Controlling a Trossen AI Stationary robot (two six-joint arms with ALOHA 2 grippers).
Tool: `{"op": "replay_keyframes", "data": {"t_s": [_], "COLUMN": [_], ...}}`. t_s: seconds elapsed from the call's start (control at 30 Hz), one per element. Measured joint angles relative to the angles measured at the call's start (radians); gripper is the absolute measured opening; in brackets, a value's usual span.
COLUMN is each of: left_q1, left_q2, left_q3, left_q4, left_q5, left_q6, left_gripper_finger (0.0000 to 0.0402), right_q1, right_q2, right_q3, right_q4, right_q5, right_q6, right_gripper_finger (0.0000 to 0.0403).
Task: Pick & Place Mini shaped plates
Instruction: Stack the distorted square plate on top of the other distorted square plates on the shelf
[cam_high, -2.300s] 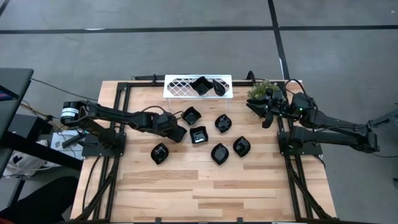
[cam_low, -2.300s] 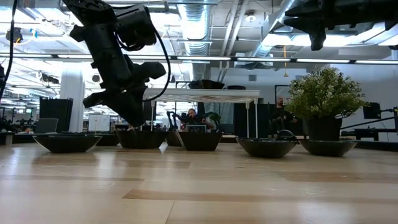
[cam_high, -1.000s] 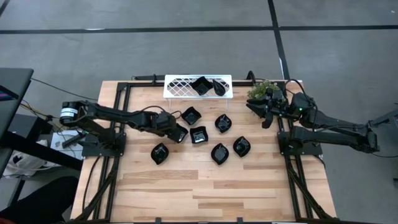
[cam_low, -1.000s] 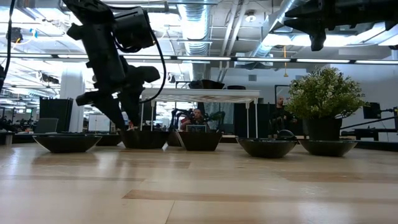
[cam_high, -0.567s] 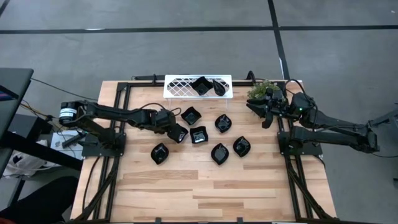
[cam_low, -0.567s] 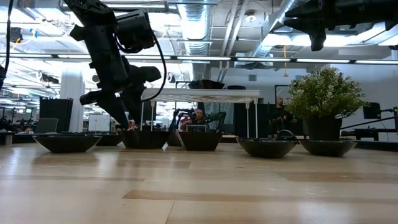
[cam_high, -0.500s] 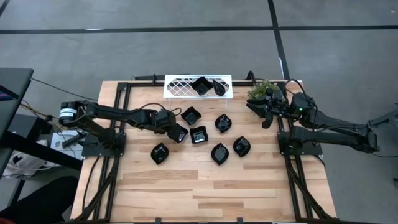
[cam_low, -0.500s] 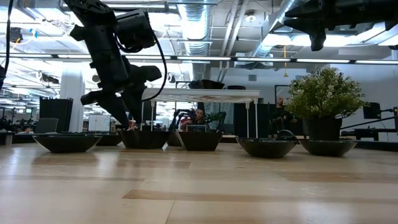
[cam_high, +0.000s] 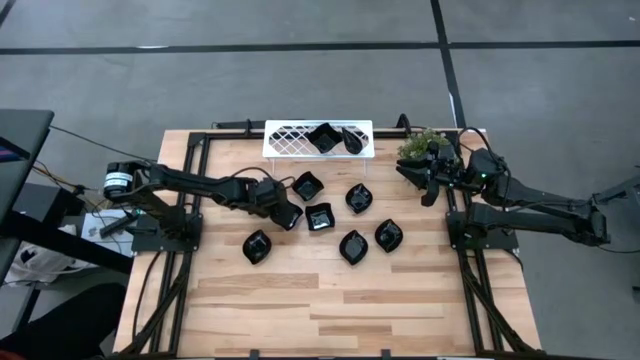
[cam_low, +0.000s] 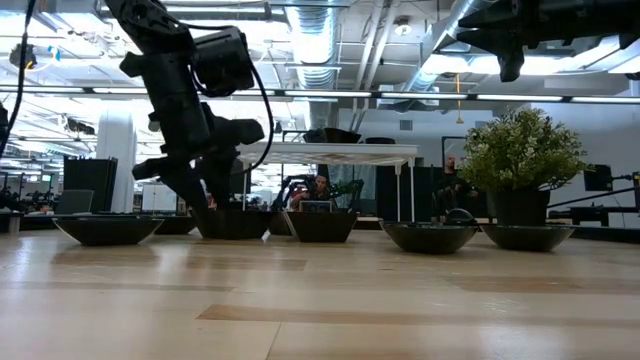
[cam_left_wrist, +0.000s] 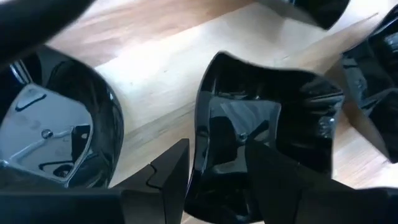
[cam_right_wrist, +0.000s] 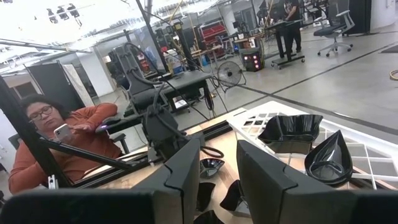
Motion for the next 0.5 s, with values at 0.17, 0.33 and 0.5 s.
{"op": "replay_keyframes", "data": {"t_s": [0.17,0.33,0.5], "left_q1": [0.000,0.000,0.000], "left_q2": [0.000,0.000,0.020], "left_q3": [0.000,0.000,0.000], "left_q4": [0.017,0.021,0.027], "left_q5": [-0.005,-0.017,-0.026], "left_q6": [-0.001,-0.005,-0.004], "left_gripper_finger": [0.0156,0.0146,0.0119], "right_q1": [0.000,0.000,0.000], "right_q2": [0.000,0.000,0.000], "right_q3": [0.000,0.000,0.000], "right_q4": [0.000,0.000,0.000], "right_q5": [0.000,0.000,0.000], "right_q6": [0.000,0.001,0.002], "right_gripper_finger": [0.0102,0.0102,0.0102]}}
